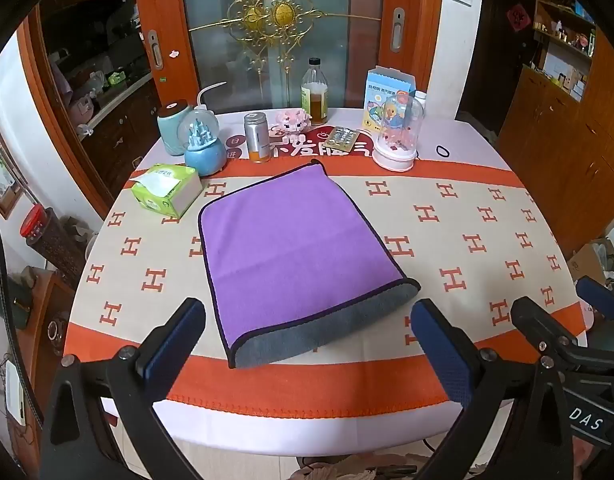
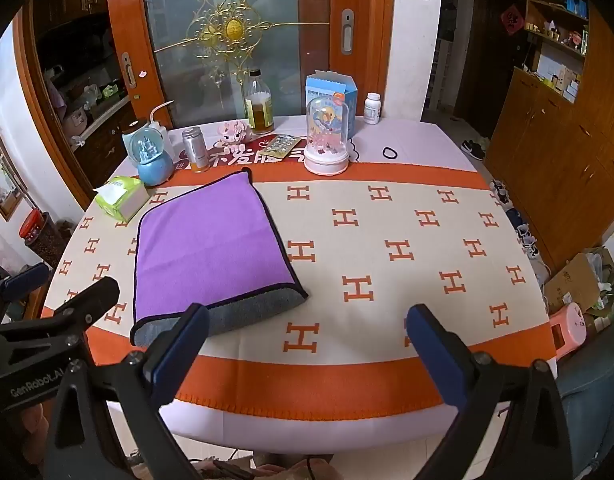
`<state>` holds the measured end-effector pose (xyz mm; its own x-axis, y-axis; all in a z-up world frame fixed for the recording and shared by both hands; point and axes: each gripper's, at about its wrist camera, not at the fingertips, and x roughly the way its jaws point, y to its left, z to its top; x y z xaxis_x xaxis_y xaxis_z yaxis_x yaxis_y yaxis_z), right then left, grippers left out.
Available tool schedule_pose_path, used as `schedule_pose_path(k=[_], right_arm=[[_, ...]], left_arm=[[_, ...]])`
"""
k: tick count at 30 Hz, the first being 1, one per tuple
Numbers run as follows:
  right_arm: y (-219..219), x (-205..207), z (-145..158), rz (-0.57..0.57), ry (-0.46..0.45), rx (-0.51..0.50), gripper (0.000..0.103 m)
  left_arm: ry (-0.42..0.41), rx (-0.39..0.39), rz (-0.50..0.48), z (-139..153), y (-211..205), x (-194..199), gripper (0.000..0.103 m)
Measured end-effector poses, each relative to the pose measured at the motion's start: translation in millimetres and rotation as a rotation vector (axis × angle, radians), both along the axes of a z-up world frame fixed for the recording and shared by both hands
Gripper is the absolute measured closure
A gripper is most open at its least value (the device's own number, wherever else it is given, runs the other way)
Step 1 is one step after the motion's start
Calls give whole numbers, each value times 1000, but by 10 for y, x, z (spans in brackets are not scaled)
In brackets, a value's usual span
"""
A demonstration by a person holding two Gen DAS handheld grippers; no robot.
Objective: Fold towel
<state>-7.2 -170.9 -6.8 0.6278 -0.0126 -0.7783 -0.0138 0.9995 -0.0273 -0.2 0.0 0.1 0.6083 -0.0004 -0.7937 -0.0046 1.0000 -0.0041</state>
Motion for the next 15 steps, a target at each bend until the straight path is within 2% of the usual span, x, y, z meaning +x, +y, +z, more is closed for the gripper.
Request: schedule_pose_path(k=[15], right_arm=[[-1,0,3,3,4,6,4]], left_arm=[[7,-2,1,1,-1,3,1]])
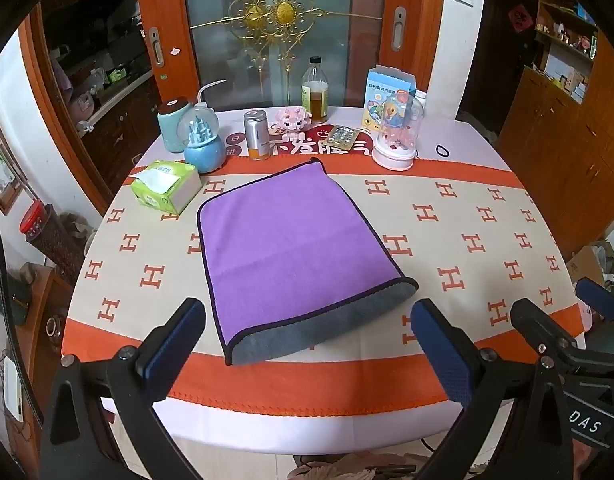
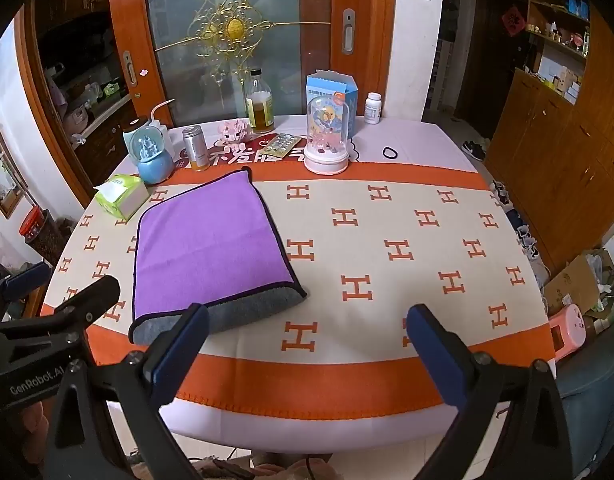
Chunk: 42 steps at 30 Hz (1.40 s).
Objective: Fold towel
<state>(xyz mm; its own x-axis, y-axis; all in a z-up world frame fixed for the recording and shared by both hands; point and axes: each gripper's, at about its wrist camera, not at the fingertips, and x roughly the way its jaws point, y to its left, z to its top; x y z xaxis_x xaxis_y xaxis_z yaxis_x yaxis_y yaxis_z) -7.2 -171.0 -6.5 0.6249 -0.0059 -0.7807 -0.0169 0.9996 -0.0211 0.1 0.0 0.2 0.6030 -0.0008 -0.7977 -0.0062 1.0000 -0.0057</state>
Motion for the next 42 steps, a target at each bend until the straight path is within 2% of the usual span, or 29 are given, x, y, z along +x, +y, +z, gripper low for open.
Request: schedule_pose_path(k=[42], right_arm=[[-49,-19,64,-18,-20,-10,6]], left_arm=[[-5,0,-9,55,-11,-56,1]])
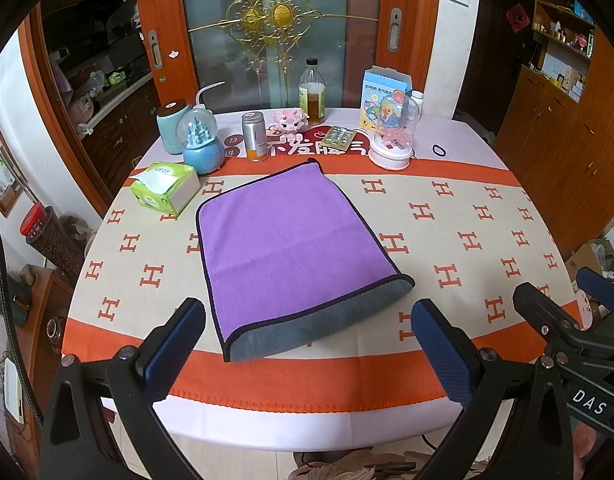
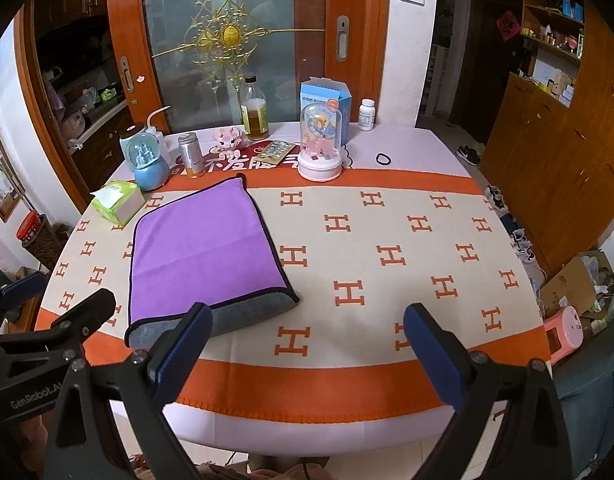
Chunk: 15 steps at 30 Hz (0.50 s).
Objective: Fold towel
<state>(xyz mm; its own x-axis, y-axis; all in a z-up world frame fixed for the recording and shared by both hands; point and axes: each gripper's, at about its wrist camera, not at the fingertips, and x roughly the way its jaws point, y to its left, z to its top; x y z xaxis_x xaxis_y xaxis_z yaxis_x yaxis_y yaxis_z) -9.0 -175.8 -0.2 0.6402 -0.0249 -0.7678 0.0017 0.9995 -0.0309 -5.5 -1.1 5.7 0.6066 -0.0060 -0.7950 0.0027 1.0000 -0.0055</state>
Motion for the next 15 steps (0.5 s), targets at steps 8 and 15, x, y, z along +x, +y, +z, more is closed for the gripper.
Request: schedule_pose_path(k=[8,15], right_arm=[[-6,-16,-7,-1,1,1,6],[-6,-13,-10,-1,1,1,6]], left_arm=[[-1,1,2,-6,-3,5,1],[0,1,2,-5,-3,2,1]])
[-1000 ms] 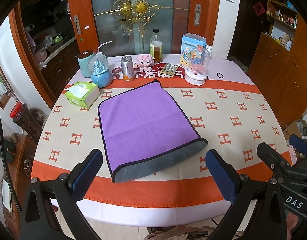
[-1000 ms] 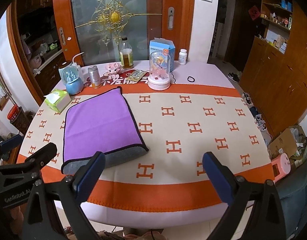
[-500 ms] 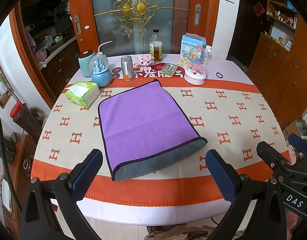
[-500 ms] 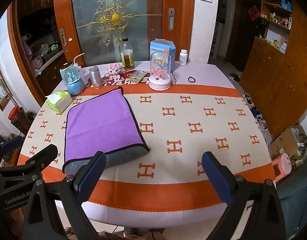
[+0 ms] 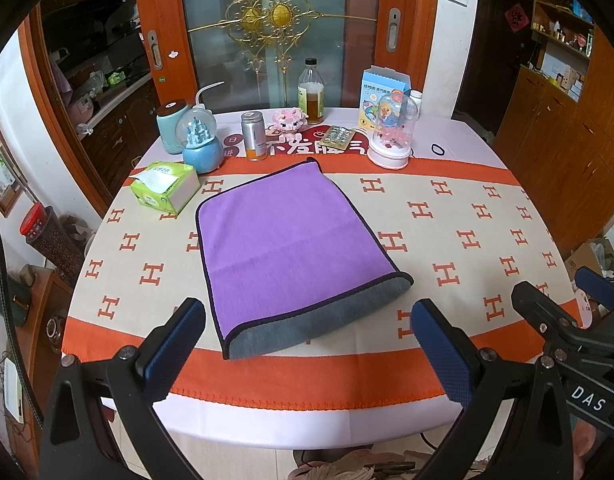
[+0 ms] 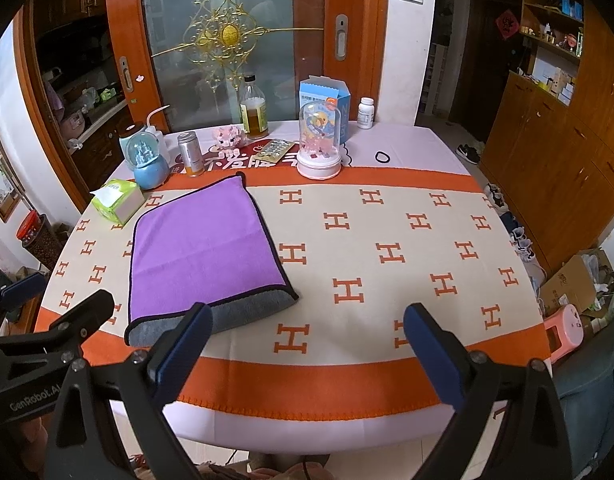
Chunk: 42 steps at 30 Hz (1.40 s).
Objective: Fold towel
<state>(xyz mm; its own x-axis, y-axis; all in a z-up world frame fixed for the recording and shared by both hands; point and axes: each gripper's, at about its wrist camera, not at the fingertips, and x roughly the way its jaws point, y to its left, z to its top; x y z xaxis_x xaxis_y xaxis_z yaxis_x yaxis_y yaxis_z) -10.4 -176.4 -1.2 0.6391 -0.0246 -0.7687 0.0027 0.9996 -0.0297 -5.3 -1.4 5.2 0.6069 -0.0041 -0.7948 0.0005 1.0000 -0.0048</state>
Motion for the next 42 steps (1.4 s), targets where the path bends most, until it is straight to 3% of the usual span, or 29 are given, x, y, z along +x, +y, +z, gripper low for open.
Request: schedule_pose_path(k=[29,42], right_arm=[[-9,59,-40,32,5,11,9],[-21,106,-62,56,5,12,9]], left_arm=[[0,-2,2,-21,-52,-107,1],[7,-17,18,-65,-66,19,1]])
